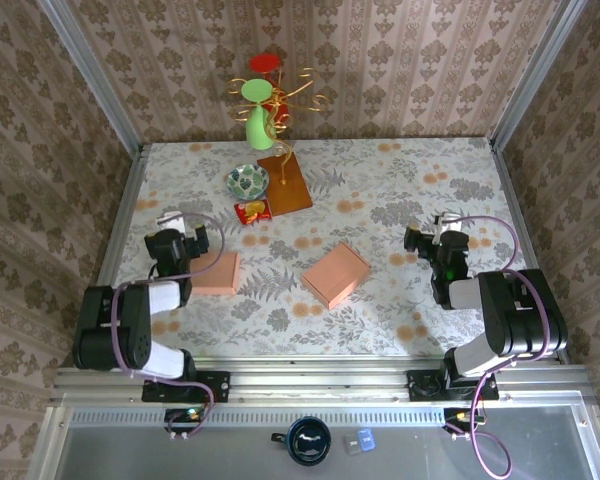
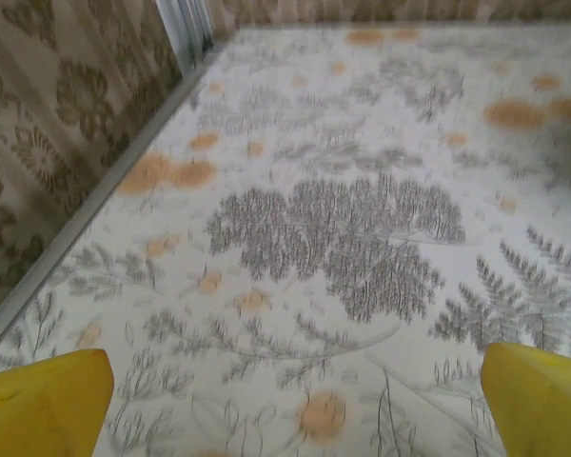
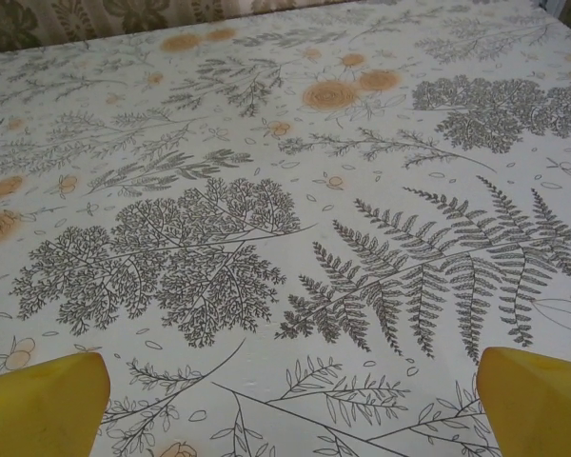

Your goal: Fold the paper box

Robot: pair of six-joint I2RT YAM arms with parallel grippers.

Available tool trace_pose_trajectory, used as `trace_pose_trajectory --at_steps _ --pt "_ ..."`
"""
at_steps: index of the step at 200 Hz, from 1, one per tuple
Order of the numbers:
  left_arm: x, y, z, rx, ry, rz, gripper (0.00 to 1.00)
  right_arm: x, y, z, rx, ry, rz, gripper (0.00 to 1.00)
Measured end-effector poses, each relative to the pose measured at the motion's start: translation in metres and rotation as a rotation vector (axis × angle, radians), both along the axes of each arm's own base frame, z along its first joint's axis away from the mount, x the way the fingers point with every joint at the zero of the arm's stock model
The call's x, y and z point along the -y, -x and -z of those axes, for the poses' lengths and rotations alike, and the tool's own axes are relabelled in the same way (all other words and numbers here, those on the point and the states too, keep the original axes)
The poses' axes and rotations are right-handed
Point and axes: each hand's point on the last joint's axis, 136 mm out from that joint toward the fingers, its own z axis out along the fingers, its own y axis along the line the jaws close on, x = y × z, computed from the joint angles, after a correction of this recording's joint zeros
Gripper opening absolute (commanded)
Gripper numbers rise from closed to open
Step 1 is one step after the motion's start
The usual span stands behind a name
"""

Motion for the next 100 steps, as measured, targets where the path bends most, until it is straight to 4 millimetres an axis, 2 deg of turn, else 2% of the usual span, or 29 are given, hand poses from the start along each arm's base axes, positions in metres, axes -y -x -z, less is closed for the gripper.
trace_pose_trajectory --at_steps 17,22,66,100 --pt "-0.002 0.012 0.028 -0.033 0.008 0.005 1.0 -0.002 -0.002 -0.004 0.013 0.01 -0.005 1.0" --pt "-0.002 0.013 0.03 -0.029 0.018 0.006 1.0 -0.002 -0.002 -0.004 0.014 0.015 -0.005 1.0" --pt "0.006 -0.012 0.003 0.034 0.01 0.064 1.0 -0.011 -0.013 -0.017 0.037 0.044 -0.02 1.0" --pt "0.009 -0.012 0.004 0.028 0.005 0.08 1.0 -0.01 -0.014 -0.017 0.036 0.054 -0.016 1.0"
